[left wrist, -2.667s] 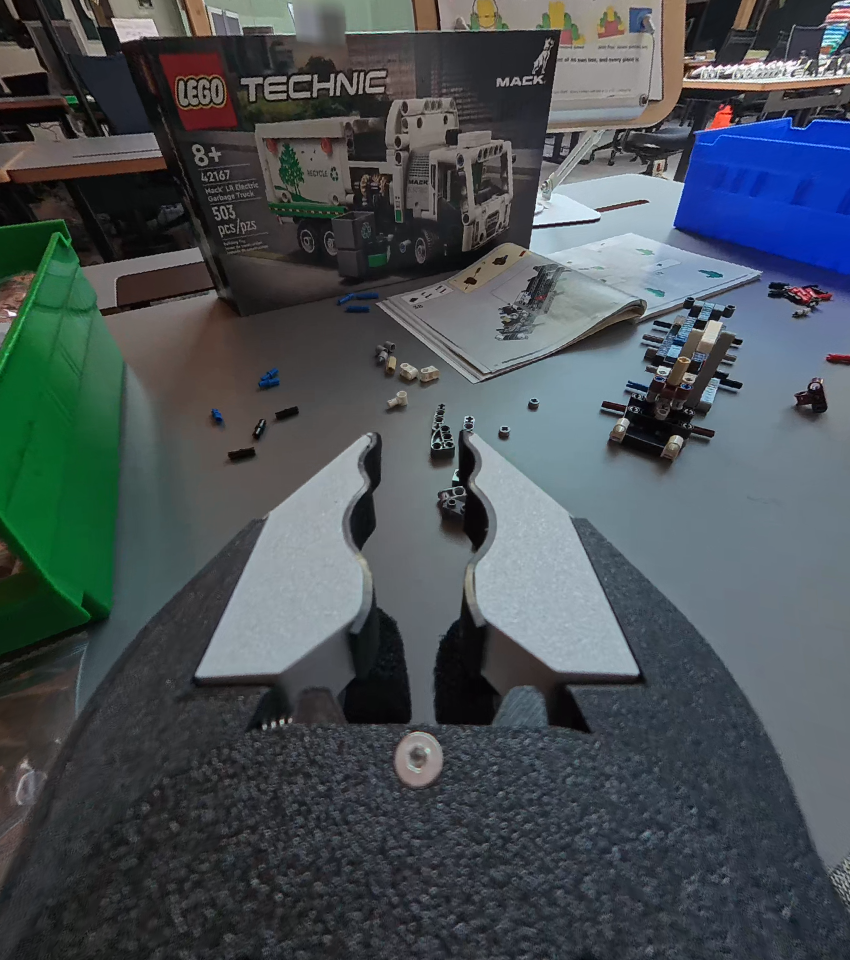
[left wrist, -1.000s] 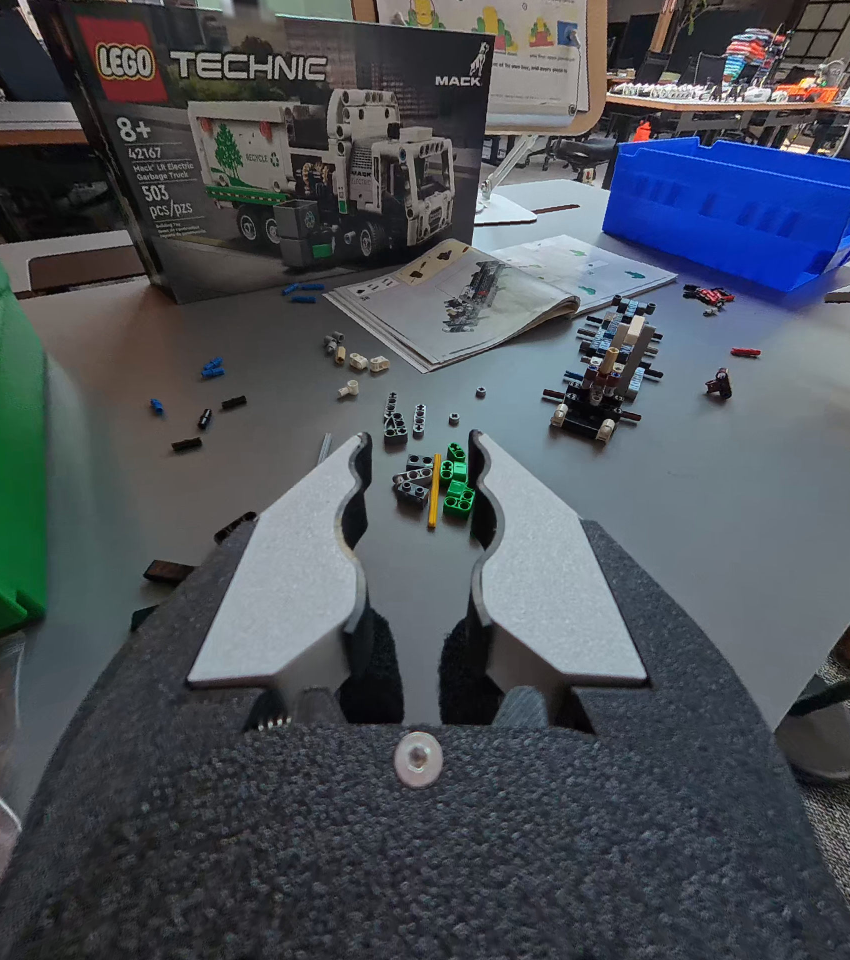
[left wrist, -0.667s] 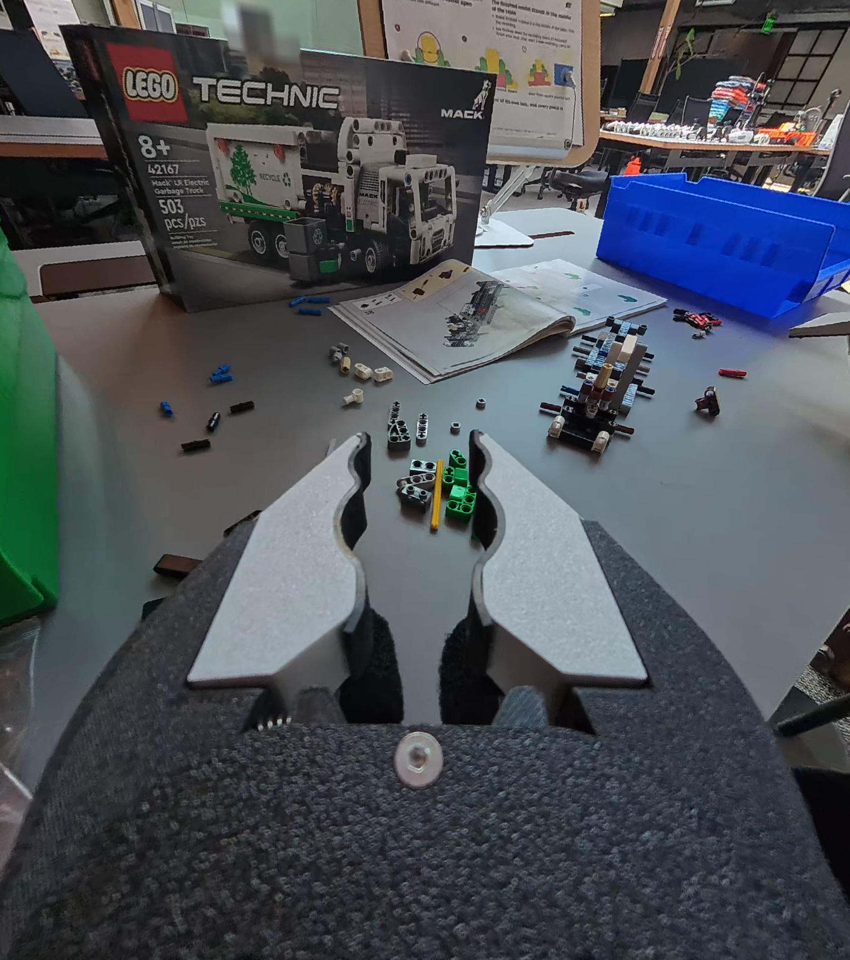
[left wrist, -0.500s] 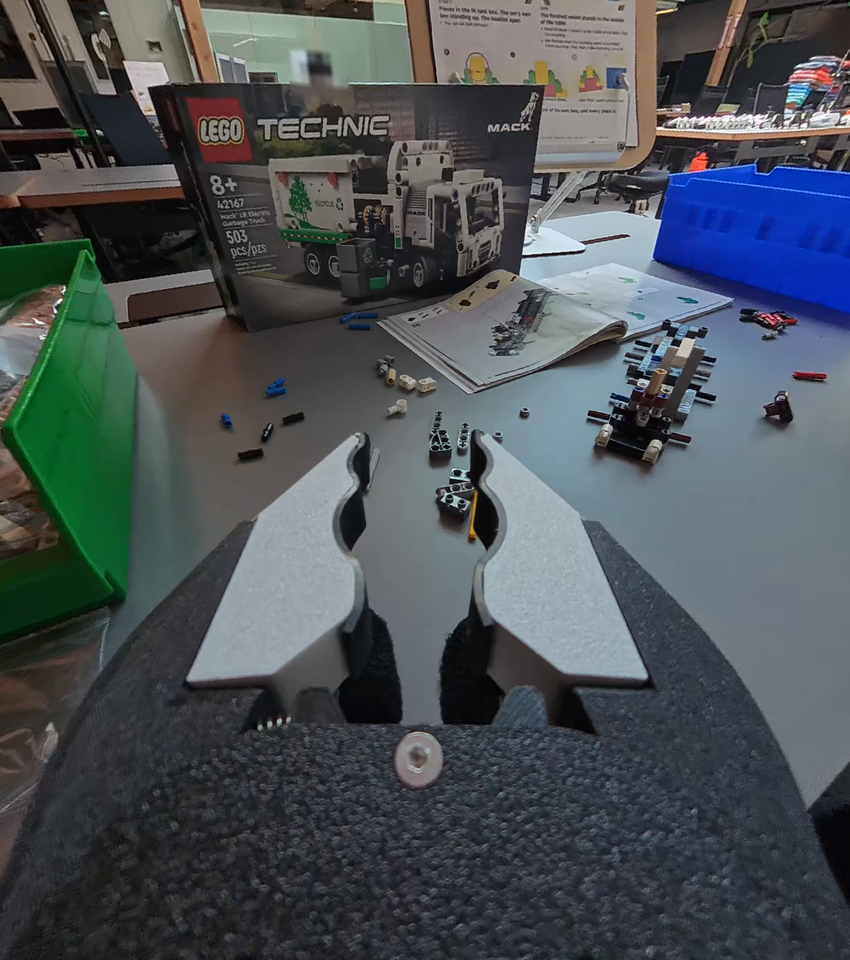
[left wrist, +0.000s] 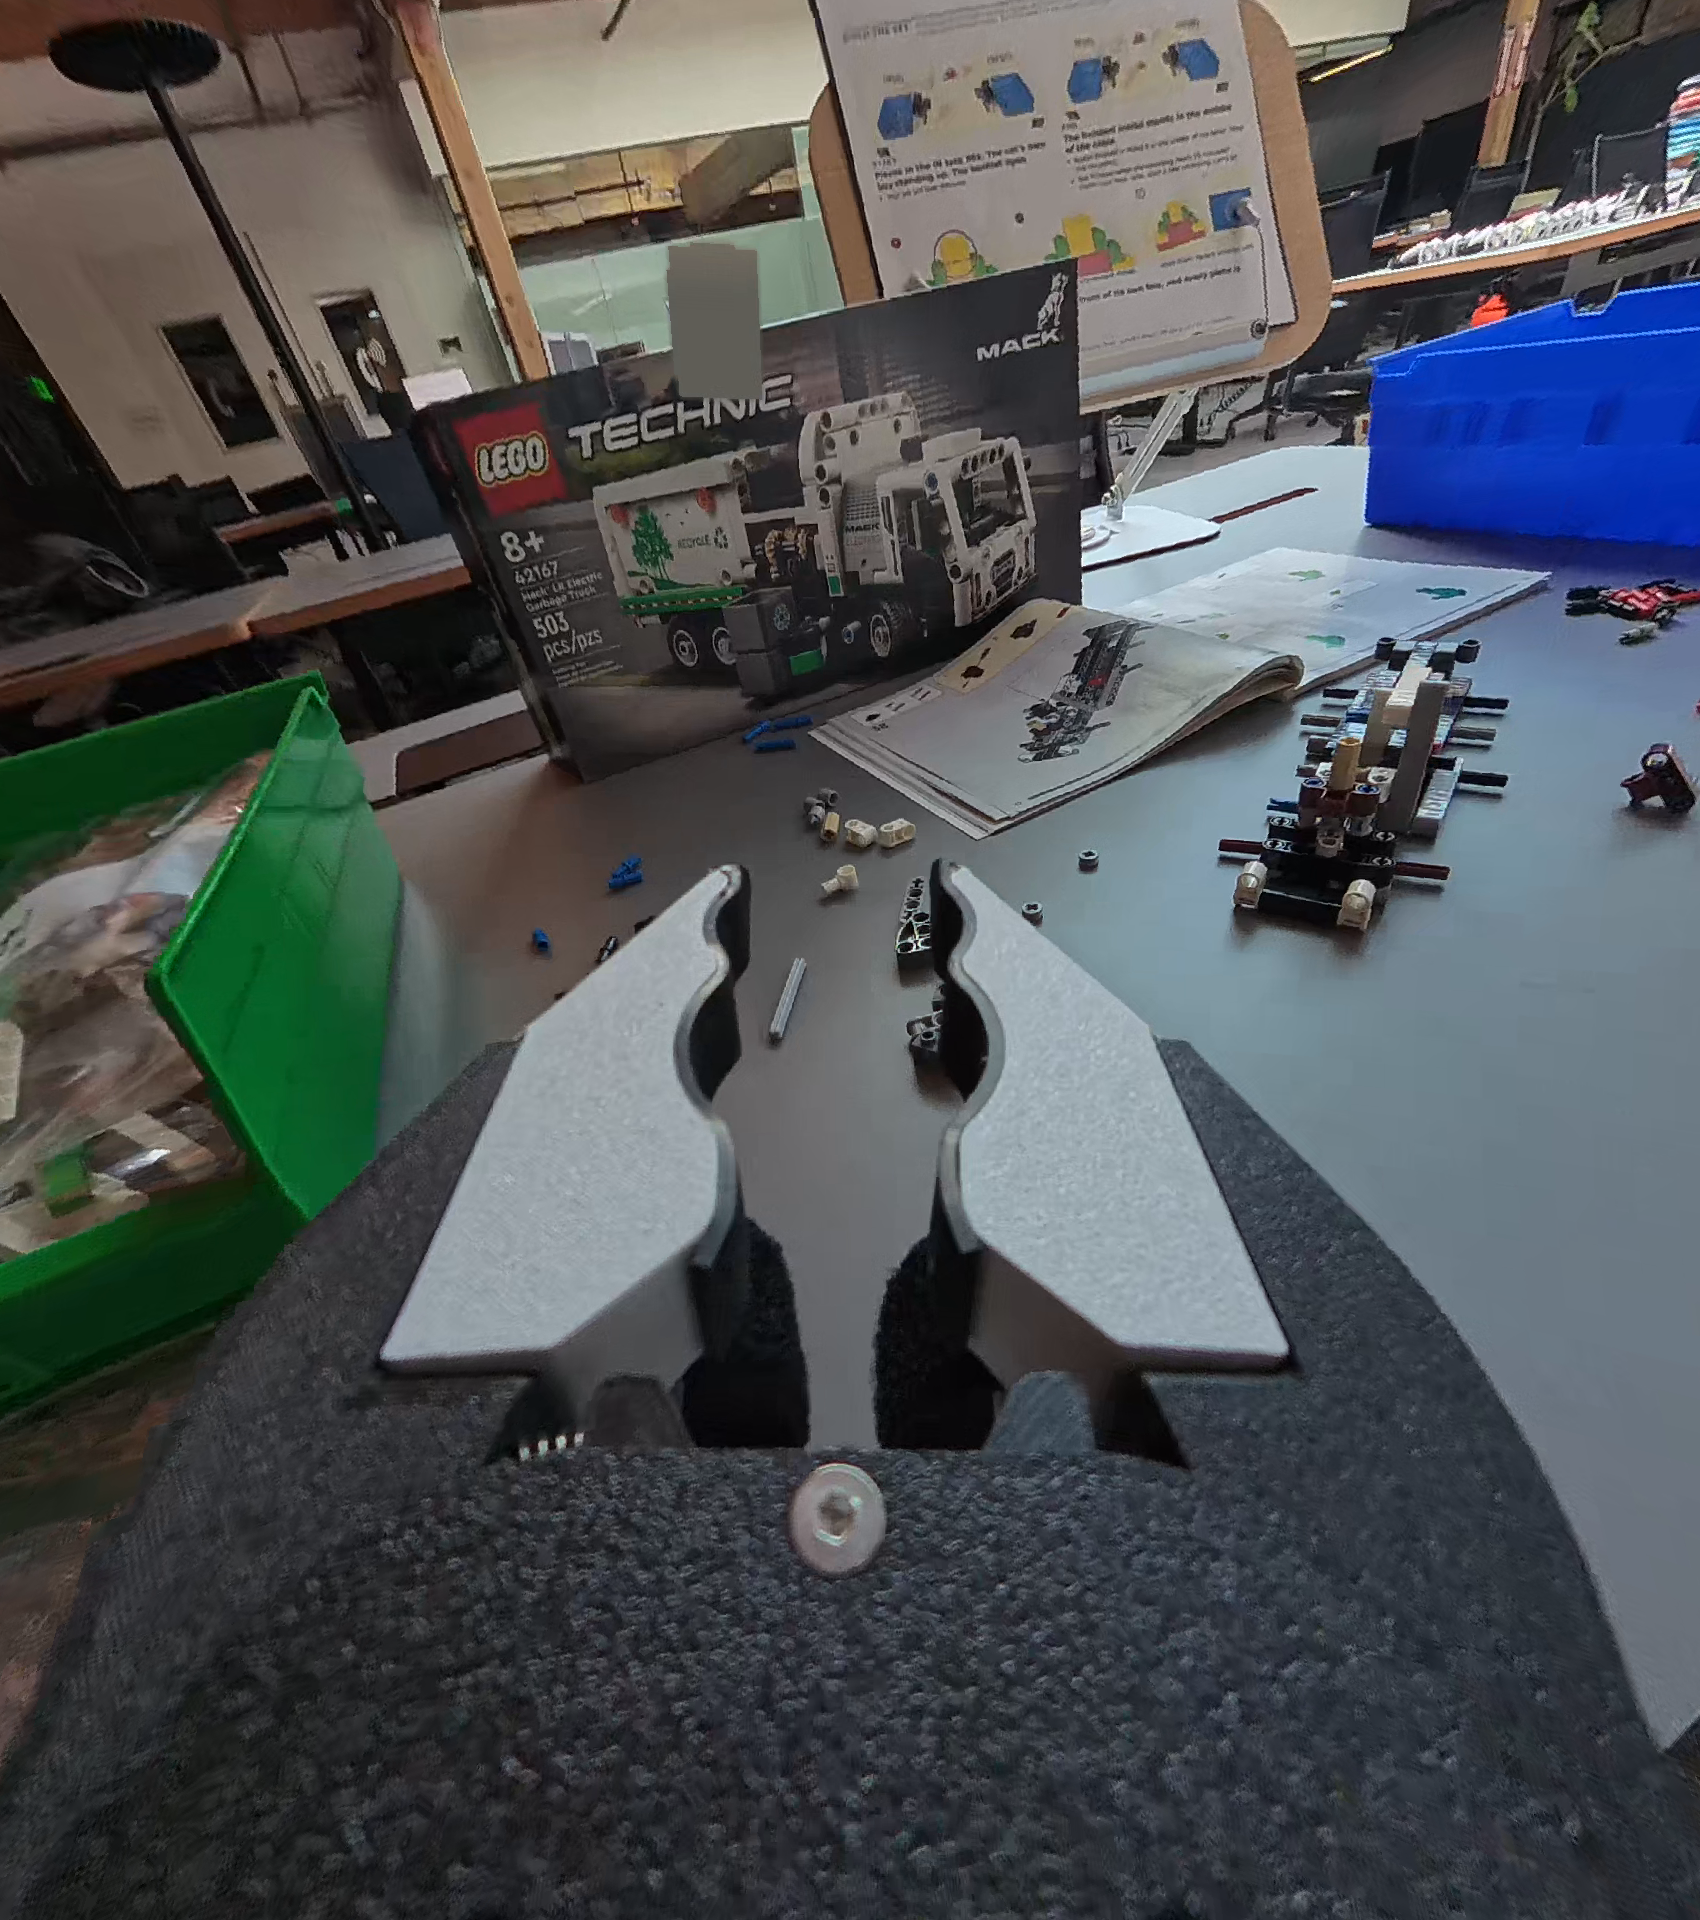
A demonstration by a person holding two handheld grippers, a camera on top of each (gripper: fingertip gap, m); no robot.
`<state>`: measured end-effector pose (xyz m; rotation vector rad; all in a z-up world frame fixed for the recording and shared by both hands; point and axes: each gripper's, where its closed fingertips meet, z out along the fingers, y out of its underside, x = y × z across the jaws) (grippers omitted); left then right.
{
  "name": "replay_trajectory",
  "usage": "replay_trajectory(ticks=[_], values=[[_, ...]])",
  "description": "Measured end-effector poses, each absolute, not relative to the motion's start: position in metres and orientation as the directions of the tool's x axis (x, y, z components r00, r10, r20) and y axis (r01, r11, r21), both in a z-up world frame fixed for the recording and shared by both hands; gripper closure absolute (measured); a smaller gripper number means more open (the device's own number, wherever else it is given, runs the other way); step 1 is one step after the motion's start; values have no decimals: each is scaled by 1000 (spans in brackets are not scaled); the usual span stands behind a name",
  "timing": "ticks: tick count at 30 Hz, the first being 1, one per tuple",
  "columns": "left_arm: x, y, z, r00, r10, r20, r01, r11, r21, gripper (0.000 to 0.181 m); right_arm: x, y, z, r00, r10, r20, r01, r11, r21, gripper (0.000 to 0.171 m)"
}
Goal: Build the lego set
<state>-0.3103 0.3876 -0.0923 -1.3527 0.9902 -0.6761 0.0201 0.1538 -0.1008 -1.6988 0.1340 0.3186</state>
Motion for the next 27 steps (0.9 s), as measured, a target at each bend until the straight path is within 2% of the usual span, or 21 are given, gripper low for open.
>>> replay_trajectory(ticks=[3, 5, 8, 11, 18, 27], values=[[-315, 389, -86, 511, -827, -234, -129, 195, -972, 151, 25, 152, -98, 952, 78, -297, -286, -123, -950, 140], [-316, 389, -85, 520, -819, -241, -124, 207, -970, 152, 17, 152, -99, 920, 148, -362, -339, -163, -927, 134], [-313, 387, -87, 476, -855, -208, -120, 172, -978, 152, 21, 147, -91, 916, 160, -369, -354, -113, -928, 137], [-312, 387, -90, 433, -890, -144, -104, 110, -988, 152, 16, 152, -99, 881, 195, -430, -398, -185, -899, 134], [-311, 388, -93, 419, -900, -116, -112, 76, -991, 152, 9, 157, -108, 924, 168, -343, -304, -223, -926, 133], [-313, 390, -92, 432, -896, -105, -103, 67, -992, 152, 8, 157, -108, 931, 162, -327, -290, -216, -932, 133]])
